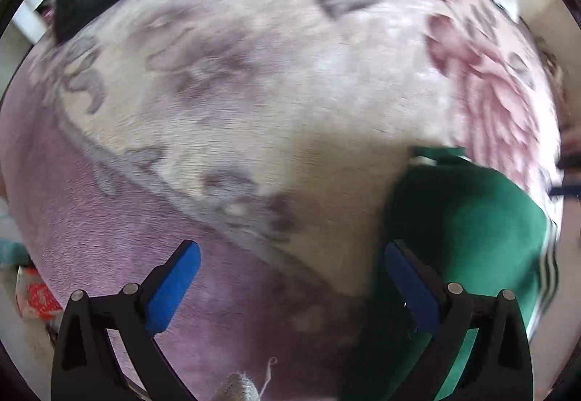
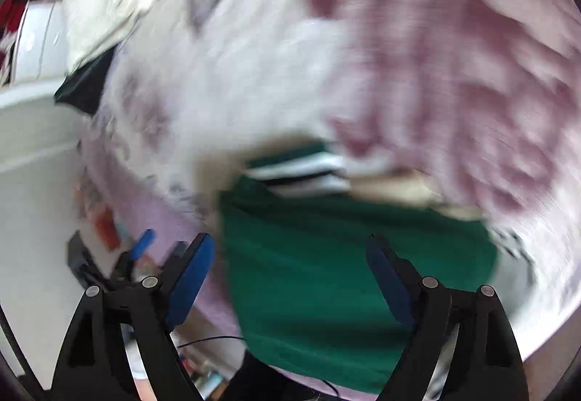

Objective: Fold large clothes

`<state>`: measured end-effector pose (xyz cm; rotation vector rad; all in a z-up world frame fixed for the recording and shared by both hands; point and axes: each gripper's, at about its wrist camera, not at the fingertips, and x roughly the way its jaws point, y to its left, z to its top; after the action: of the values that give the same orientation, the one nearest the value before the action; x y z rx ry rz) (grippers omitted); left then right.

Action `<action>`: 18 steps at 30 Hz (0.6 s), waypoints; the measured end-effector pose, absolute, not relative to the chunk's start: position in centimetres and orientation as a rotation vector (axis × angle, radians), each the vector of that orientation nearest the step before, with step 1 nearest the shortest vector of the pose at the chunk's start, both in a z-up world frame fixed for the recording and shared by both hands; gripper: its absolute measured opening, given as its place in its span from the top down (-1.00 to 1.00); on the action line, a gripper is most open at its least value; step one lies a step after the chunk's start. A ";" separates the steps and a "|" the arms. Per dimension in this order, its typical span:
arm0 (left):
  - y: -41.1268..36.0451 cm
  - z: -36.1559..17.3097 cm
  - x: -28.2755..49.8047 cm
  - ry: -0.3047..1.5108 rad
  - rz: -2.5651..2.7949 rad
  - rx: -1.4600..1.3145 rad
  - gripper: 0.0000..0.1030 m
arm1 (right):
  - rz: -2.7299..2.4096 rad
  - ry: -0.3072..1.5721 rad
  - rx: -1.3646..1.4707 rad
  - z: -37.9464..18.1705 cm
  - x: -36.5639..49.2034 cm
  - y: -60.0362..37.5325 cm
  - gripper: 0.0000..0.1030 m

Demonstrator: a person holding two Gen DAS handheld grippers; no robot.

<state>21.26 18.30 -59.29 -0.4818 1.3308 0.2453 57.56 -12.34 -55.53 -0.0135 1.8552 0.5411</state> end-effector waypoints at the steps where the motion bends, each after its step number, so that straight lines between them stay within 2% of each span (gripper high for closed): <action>1: 17.4 -58.9 21.3 1.336 0.233 -0.473 -1.00 | 0.457 1.847 -0.020 -54.9 57.0 -15.3 -0.70; 3: 15.8 -58.4 21.5 1.356 0.216 -0.448 -1.00 | 0.275 1.881 0.048 -54.5 54.3 -22.8 -0.70; 7: 13.6 -58.2 20.5 1.409 0.221 -0.403 -1.00 | -0.023 1.965 0.520 -57.1 45.2 -36.4 -0.70; 10: 12.3 -58.9 19.4 1.460 0.234 -0.373 -1.00 | -0.070 1.953 0.894 -61.7 39.3 -40.0 -0.70; 11: 12.1 -59.1 19.1 1.474 0.241 -0.360 -1.00 | -0.020 1.927 0.998 -63.2 38.5 -39.9 -0.65; 12: 11.8 -59.2 18.9 1.486 0.246 -0.345 -1.00 | -0.011 1.893 1.043 -64.1 38.1 -39.9 -0.48; 14: 11.0 -59.0 18.4 1.500 0.250 -0.312 -1.00 | 0.003 1.814 0.969 -63.8 38.4 -39.3 0.11; 15: 10.7 -58.7 18.2 1.492 0.252 -0.293 -1.00 | 0.016 1.798 0.923 -63.0 38.7 -38.9 0.35; 16: 10.4 -58.5 18.1 1.485 0.251 -0.278 -1.00 | 0.008 1.768 0.914 -61.9 38.6 -39.0 0.42; 17: 10.1 -58.3 18.0 1.480 0.249 -0.274 -1.00 | -0.007 1.744 0.933 -60.9 38.2 -39.2 0.72; 18: 9.8 -58.1 17.9 1.471 0.250 -0.275 -1.00 | -0.012 1.713 0.948 -59.8 38.0 -39.7 0.72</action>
<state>17.87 9.76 -58.05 -0.2750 1.4705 0.2499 38.02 -39.69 -59.80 0.9478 1.7127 -0.0125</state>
